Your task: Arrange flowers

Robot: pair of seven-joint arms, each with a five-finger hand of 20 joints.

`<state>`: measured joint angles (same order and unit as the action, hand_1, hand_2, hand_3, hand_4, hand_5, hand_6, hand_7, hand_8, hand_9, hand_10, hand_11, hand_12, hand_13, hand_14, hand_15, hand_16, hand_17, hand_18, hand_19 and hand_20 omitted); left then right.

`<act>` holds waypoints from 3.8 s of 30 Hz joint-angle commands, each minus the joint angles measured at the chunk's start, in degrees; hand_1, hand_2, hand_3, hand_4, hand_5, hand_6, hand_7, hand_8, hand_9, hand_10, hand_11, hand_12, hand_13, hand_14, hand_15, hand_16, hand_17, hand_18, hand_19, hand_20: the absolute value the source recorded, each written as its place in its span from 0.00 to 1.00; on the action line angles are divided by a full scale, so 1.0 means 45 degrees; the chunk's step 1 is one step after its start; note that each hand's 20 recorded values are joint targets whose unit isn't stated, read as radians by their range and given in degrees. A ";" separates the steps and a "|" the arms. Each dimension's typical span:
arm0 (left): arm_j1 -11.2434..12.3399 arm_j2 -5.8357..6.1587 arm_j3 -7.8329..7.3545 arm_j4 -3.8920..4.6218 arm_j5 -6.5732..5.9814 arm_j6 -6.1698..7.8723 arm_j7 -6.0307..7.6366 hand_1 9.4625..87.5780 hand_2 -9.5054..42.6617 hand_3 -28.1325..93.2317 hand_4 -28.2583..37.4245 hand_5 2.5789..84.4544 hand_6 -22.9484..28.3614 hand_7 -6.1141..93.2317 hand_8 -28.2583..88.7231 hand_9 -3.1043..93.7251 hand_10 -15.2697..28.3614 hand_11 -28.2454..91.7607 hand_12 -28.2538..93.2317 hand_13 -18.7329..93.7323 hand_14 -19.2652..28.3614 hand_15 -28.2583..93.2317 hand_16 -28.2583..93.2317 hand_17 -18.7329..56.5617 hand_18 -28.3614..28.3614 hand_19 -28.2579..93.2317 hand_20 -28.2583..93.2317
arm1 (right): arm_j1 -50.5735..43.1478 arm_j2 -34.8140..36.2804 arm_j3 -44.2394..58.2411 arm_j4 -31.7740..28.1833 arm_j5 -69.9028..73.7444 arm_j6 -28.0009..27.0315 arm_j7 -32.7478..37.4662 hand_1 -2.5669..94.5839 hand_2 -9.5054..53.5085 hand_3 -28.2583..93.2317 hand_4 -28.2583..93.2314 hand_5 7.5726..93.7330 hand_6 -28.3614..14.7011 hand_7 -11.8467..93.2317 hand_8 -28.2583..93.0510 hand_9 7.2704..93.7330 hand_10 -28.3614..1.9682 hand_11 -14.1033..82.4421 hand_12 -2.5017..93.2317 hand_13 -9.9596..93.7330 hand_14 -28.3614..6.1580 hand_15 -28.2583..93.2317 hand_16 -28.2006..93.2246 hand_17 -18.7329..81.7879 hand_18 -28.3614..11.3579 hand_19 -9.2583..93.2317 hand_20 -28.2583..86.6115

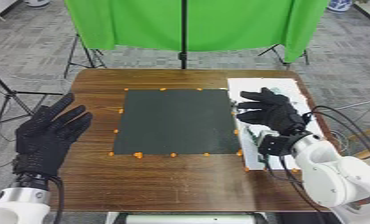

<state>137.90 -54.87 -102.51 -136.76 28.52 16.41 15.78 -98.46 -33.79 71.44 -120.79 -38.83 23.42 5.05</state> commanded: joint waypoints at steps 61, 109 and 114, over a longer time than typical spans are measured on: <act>-0.0427 0.0058 -0.0030 0.0149 0.0132 -0.0106 -0.0720 0.14 0.35 0.87 0.04 0.41 0.64 0.21 0.16 0.37 0.84 0.46 0.33 0.38 1.00 0.63 0.16 0.14 1.00 0.73 0.19 | 0.2981 -0.0049 -0.6389 -0.0980 -1.9039 -0.5123 1.4978 0.38 0.04 0.78 0.07 0.62 0.44 0.25 0.15 0.70 0.25 0.43 0.19 0.82 0.42 0.77 0.34 0.80 0.43 1.00 0.24; -0.0304 0.0078 -0.0244 0.0010 0.0176 -0.0082 -0.0652 0.14 0.35 0.87 0.04 0.41 0.64 0.21 0.16 0.37 0.84 0.46 0.33 0.38 1.00 0.63 0.16 0.14 1.00 0.73 0.19 | 0.5003 -0.0118 -0.8825 0.0233 -2.2191 -0.2965 1.5495 0.62 0.00 0.81 0.00 0.90 0.58 0.38 0.31 0.96 0.59 0.56 0.32 0.94 0.65 0.78 0.40 0.74 0.21 1.00 0.59; -0.0215 0.0144 -0.0319 -0.0085 0.0182 -0.0051 -0.0593 0.14 0.35 0.87 0.04 0.41 0.64 0.21 0.16 0.37 0.84 0.46 0.33 0.38 1.00 0.62 0.16 0.14 1.00 0.73 0.19 | 0.5175 -0.0085 -0.8515 -0.0150 -2.2637 -0.2506 1.5492 0.62 0.00 0.81 0.00 0.90 0.58 0.37 0.31 0.97 0.59 0.57 0.32 0.94 0.65 0.78 0.41 0.75 0.21 1.00 0.60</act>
<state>135.72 -54.05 -103.45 -136.48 29.01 16.03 13.14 -76.58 -34.87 30.97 -118.87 -138.61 9.68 74.16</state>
